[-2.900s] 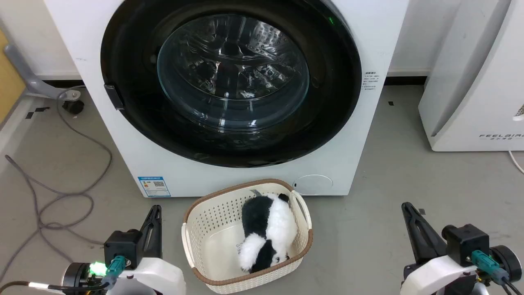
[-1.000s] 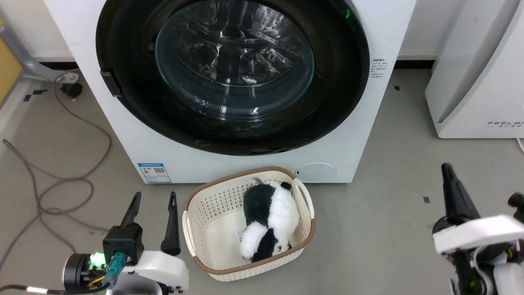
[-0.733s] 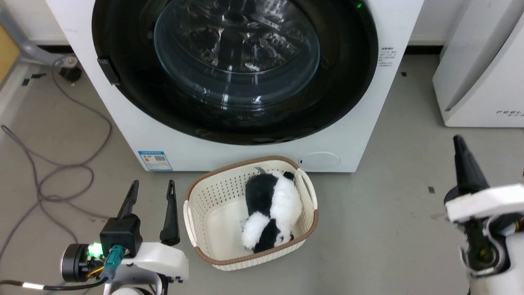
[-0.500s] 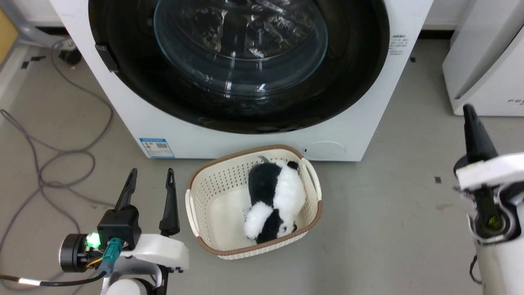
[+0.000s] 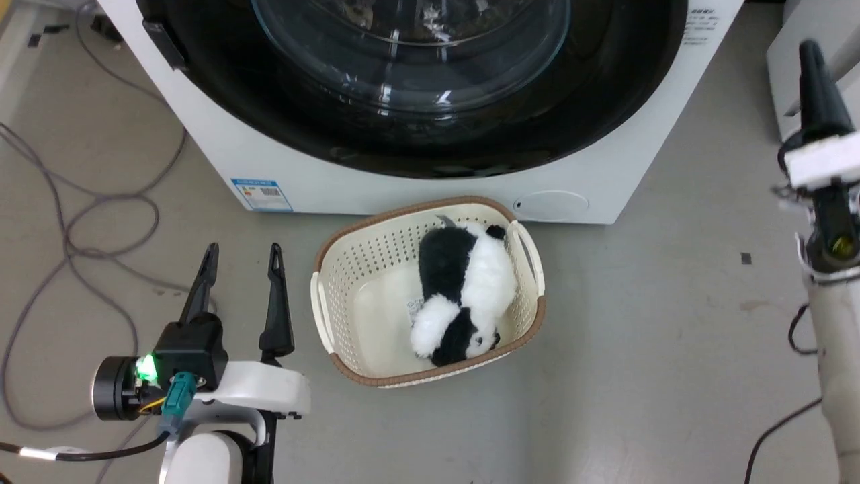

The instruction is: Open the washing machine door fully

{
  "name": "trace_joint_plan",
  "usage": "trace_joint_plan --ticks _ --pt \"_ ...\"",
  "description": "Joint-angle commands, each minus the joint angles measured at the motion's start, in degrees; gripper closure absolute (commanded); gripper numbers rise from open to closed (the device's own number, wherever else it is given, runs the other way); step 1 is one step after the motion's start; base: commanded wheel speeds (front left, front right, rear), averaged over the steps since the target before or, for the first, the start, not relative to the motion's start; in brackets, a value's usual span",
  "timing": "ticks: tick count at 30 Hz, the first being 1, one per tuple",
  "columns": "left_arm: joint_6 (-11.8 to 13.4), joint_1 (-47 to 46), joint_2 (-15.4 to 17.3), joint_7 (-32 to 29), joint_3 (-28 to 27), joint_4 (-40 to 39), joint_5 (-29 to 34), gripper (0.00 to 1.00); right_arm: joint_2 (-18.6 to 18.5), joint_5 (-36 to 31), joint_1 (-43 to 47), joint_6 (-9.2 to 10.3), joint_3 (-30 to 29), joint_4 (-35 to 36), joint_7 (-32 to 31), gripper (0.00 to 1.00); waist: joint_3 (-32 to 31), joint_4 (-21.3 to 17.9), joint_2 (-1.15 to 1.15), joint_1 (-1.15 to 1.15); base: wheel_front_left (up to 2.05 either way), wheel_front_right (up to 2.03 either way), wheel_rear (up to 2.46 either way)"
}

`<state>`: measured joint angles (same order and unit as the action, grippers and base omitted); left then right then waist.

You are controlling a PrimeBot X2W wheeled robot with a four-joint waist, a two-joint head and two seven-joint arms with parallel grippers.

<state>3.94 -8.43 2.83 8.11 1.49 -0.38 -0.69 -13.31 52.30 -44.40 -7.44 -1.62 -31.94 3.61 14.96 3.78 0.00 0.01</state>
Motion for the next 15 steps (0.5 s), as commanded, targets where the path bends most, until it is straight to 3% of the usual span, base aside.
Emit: trace_joint_plan --ticks 1,15 --pt "0.42 -1.13 0.04 0.52 0.29 -0.38 -0.29 0.00 -0.84 1.79 -3.08 -0.03 0.49 -1.61 0.19 1.00 0.86 0.41 0.00 -0.01 0.00 0.00 0.00" --pt "1.80 -3.42 0.05 2.20 1.58 -0.43 -0.87 0.00 -3.00 7.39 -17.13 -0.03 5.07 -11.51 -0.82 1.00 5.12 2.21 0.00 -0.01 0.00 0.00 0.00"
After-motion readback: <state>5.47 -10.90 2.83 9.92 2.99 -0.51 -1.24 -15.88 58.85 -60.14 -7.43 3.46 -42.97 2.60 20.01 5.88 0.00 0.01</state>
